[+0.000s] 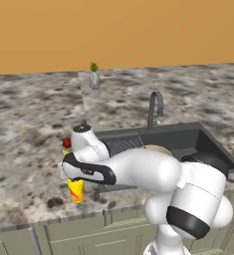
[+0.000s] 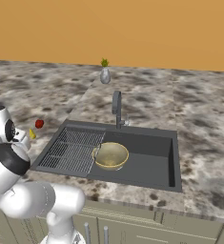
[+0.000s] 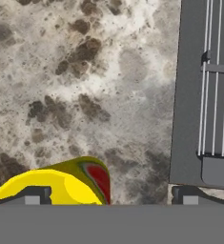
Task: Remove the lemon wedge and bell pepper from the sink. Then move the bowl and cup from the counter to the sink for washing.
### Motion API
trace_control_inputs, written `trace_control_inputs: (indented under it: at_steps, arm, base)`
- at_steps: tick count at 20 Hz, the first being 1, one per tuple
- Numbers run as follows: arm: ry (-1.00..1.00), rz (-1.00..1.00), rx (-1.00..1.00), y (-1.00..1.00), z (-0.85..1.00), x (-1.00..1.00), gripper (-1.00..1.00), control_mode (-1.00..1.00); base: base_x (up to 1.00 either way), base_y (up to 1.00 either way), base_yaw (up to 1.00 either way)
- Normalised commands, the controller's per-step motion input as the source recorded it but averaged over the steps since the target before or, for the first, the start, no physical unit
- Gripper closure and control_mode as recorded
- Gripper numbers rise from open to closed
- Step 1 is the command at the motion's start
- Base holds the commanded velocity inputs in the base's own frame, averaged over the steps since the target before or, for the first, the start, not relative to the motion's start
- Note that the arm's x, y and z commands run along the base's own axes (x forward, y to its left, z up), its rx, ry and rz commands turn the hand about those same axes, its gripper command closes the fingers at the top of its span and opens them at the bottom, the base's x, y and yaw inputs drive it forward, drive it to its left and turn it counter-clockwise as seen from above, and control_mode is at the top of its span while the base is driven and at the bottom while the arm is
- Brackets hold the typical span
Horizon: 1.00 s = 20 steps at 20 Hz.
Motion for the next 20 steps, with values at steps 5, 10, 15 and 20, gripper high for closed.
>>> trace_control_inputs:
  at_steps: [5, 10, 15, 20]
  arm:
    - [0.00, 0.00, 0.00, 0.04, -0.05, 0.00, -1.00, -1.00]
    - [0.00, 0.00, 0.00, 0.02, -0.05, 0.00, -1.00, -1.00]
    - [0.00, 0.00, 0.00, 0.00, -0.08, 0.00, -1.00, -1.00]
    - [0.00, 0.00, 0.00, 0.00, -0.04, 0.00, 1.00, -1.00]
  base:
    - [0.00, 0.00, 0.00]
    - [0.00, 0.00, 0.00]
    - [0.00, 0.00, 0.00]
    - [0.00, 0.00, 0.00]
